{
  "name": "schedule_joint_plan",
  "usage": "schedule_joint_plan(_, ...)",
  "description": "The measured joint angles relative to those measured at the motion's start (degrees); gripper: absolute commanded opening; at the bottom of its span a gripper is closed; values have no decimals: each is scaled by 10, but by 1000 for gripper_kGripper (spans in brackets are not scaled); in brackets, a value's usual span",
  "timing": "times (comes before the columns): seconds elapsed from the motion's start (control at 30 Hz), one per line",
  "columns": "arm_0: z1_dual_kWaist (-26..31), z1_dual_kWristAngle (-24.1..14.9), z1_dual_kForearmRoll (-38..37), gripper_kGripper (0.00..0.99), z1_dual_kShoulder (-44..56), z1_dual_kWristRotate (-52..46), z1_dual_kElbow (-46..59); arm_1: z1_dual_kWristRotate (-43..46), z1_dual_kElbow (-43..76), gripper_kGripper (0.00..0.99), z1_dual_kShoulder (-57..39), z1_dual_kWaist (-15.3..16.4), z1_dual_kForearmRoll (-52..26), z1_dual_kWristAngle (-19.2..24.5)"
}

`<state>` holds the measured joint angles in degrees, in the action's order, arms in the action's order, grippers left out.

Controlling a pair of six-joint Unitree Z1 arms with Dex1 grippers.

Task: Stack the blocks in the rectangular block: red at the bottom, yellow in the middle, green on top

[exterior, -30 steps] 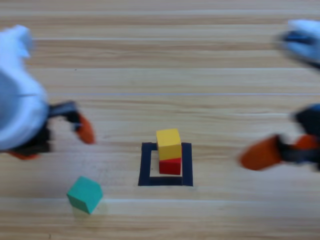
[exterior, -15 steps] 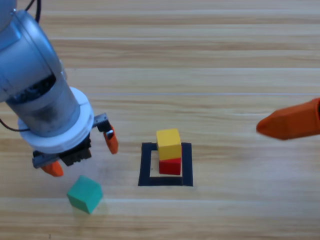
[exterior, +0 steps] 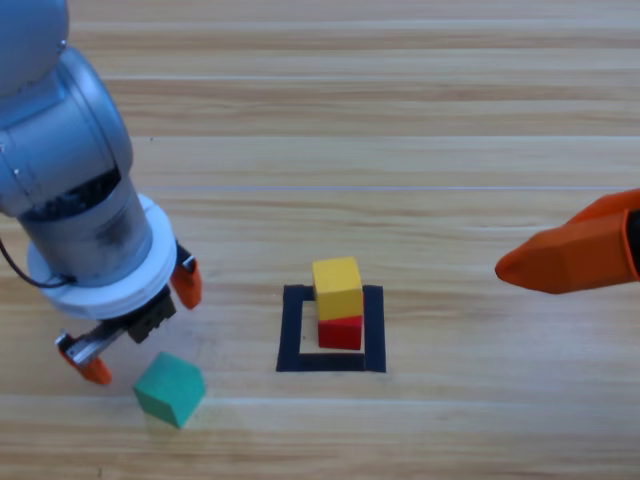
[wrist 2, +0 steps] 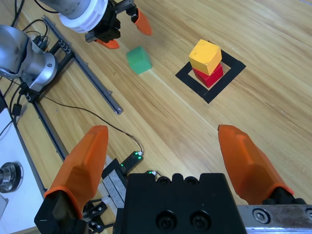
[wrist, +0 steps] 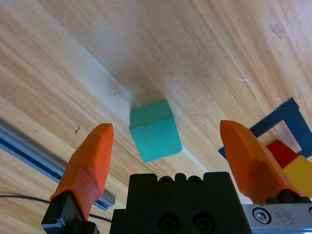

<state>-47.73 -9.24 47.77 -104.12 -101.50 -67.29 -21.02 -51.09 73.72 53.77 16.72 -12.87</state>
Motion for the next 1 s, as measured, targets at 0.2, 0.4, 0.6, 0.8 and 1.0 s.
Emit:
schedule_joint_plan(0.2,0,1,21,936,-3,-41,0,13,3,989,0,0,0,0)
schedule_joint_plan(0.4,0,17,21,936,-23,-45,0,15,3,989,1,0,-1,0)
schedule_joint_plan(0.6,-3,18,21,936,-53,-56,-3,17,3,989,6,0,-4,0)
schedule_joint_plan(0.8,-4,18,18,934,-56,-63,-4,17,5,989,17,0,-4,0)
schedule_joint_plan(1.0,-4,22,2,934,-80,-63,-8,17,10,989,23,0,-4,0)
